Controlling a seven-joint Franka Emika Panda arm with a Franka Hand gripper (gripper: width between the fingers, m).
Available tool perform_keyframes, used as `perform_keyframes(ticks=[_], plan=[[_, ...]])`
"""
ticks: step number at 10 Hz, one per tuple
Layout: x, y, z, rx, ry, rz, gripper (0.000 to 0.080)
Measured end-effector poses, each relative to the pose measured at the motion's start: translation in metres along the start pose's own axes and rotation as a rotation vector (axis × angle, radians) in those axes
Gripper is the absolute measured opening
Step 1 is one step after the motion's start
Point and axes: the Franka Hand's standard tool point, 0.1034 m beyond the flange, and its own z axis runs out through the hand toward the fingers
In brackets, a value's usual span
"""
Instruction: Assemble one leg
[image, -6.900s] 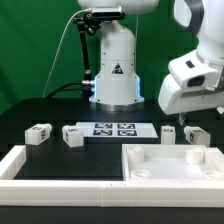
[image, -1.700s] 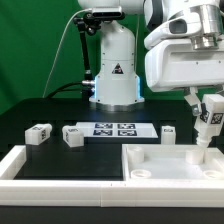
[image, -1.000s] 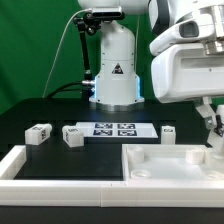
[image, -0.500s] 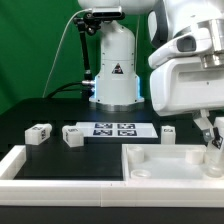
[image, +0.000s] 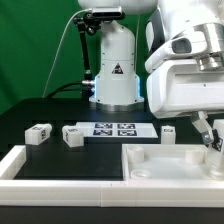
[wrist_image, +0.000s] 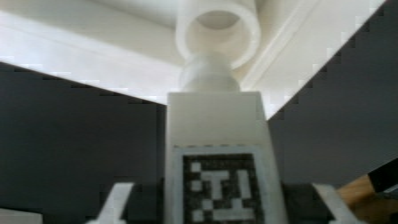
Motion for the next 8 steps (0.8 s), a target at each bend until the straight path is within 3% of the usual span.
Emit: perform_keyframes(ticks=[5, 8], plan=[[0.001, -0.003, -0.008, 0.001, -0.003, -0.006, 0.0291], [-0.010, -0.002, -0.008, 0.001, -0.016, -0.003, 0.0291]])
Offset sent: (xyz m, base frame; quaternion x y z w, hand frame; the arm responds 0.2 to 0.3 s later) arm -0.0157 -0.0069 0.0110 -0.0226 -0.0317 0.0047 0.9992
